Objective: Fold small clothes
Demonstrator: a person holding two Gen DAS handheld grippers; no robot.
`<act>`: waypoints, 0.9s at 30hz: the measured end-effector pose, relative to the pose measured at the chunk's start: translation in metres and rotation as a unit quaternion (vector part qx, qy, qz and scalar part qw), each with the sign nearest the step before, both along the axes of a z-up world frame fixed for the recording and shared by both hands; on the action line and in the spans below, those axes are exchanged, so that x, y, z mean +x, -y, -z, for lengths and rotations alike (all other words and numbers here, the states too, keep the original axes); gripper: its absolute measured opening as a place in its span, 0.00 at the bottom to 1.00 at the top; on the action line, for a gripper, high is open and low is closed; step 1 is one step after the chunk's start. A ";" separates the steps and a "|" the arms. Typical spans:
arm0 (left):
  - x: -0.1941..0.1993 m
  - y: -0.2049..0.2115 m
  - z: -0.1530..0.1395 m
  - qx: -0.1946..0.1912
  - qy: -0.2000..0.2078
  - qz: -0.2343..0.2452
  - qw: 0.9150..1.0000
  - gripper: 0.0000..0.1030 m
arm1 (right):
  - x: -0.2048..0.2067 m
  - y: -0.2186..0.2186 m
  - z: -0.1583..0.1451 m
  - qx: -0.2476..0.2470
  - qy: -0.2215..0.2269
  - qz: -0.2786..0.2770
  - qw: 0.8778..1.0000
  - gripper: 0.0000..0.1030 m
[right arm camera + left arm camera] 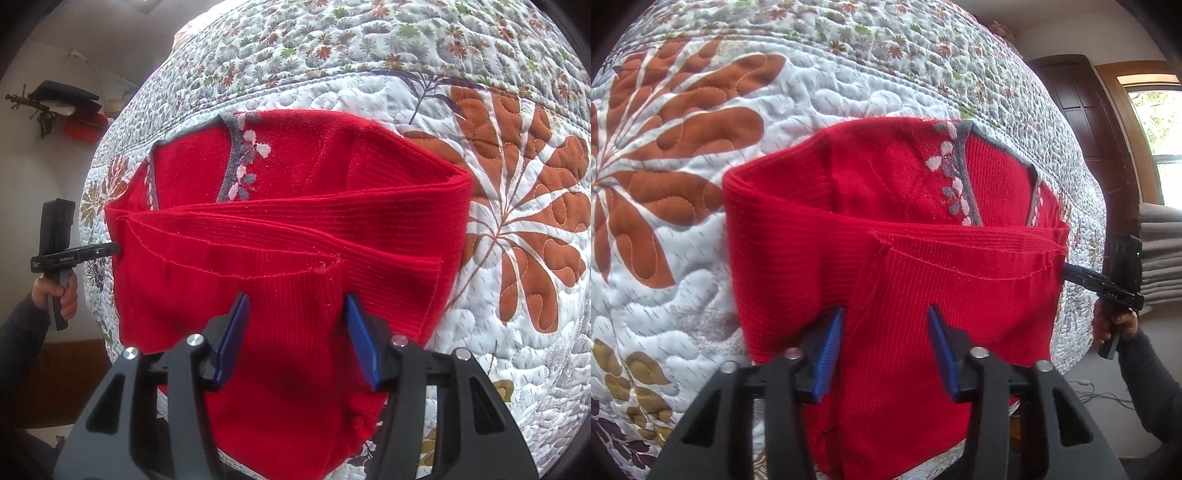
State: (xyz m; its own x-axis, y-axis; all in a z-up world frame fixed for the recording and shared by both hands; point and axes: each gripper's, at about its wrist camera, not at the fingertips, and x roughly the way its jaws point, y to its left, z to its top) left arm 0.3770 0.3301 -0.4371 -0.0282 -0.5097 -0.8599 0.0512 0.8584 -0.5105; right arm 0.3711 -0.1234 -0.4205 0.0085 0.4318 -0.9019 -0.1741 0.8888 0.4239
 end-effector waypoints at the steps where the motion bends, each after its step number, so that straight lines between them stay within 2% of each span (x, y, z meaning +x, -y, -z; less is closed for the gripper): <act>1: 0.000 0.002 0.000 0.006 0.000 0.006 1.000 0.12 | 0.000 -0.001 0.000 0.000 0.000 -0.003 1.000 0.43; 2: -0.001 0.003 -0.001 0.011 0.001 0.011 1.000 0.11 | 0.000 -0.002 0.000 -0.002 0.001 -0.006 1.000 0.40; 4: -0.001 0.005 -0.002 0.020 0.006 0.015 1.000 0.04 | -0.001 -0.003 0.000 -0.007 0.004 -0.011 1.000 0.29; 5: -0.001 0.005 -0.004 0.024 0.010 0.015 1.000 0.04 | -0.001 -0.005 0.000 -0.011 0.006 -0.014 1.000 0.24; 7: -0.002 0.006 -0.006 0.025 0.016 0.015 0.999 0.03 | -0.002 -0.007 -0.001 -0.022 0.012 -0.021 0.999 0.04; 11: -0.006 0.005 -0.016 0.016 0.026 0.004 1.000 0.03 | -0.005 -0.006 -0.012 -0.016 0.030 -0.013 0.999 0.03; 19: -0.017 -0.014 -0.061 -0.011 0.067 -0.036 0.997 0.03 | -0.015 0.004 -0.056 0.008 0.069 0.019 0.997 0.03; 27: -0.004 -0.028 -0.100 -0.033 0.116 -0.059 0.991 0.03 | -0.001 0.012 -0.093 0.021 0.109 0.043 0.993 0.03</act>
